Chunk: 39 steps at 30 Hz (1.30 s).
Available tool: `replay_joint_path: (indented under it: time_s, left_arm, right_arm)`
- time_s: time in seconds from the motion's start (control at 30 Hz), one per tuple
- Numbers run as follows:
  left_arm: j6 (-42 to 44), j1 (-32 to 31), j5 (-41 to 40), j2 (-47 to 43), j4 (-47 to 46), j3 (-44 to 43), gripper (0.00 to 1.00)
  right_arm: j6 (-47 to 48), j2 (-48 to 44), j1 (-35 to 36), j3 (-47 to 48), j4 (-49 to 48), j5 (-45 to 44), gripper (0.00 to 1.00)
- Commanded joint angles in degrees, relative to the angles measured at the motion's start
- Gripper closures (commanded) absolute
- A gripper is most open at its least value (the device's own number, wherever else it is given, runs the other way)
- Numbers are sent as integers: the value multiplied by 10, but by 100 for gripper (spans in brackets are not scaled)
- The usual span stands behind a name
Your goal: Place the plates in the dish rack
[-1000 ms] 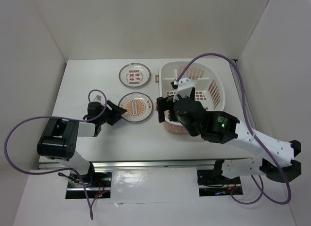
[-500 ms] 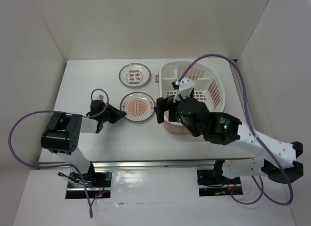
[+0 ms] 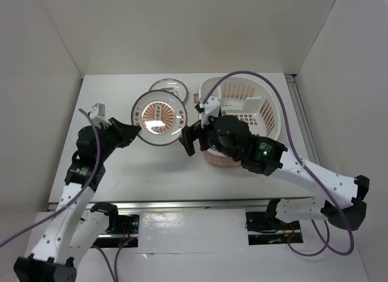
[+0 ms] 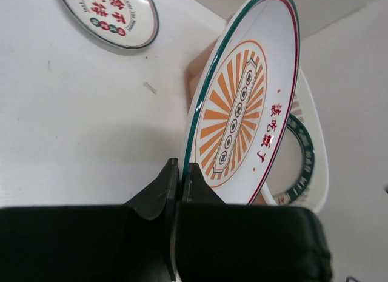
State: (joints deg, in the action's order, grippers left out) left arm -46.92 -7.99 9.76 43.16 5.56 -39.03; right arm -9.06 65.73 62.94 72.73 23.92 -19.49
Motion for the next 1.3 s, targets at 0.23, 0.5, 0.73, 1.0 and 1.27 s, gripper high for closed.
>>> replay_joint_path:
  time_s: [0.23, 0.5, 0.73, 1.0, 1.27]
  left_arm:
    - [80, -1, 155, -175, 85, -41, 100]
    - [43, -1, 254, -173, -15, -15, 100]
    - [17, -1, 268, -157, -76, -4, 100]
    - [24, -1, 211, -121, -62, 3, 52]
    - [81, -1, 128, -110, 62, -8, 0]
  right_arm:
    - [34, 26, -147, 54, -72, 215, 0]
    - [3, 44, -152, 44, -78, 236, 5]
    - [-25, 55, -152, 25, -84, 233, 89]
    - [-61, 29, -152, 60, -53, 188, 100]
    - [-57, -28, -152, 156, 45, -173, 100]
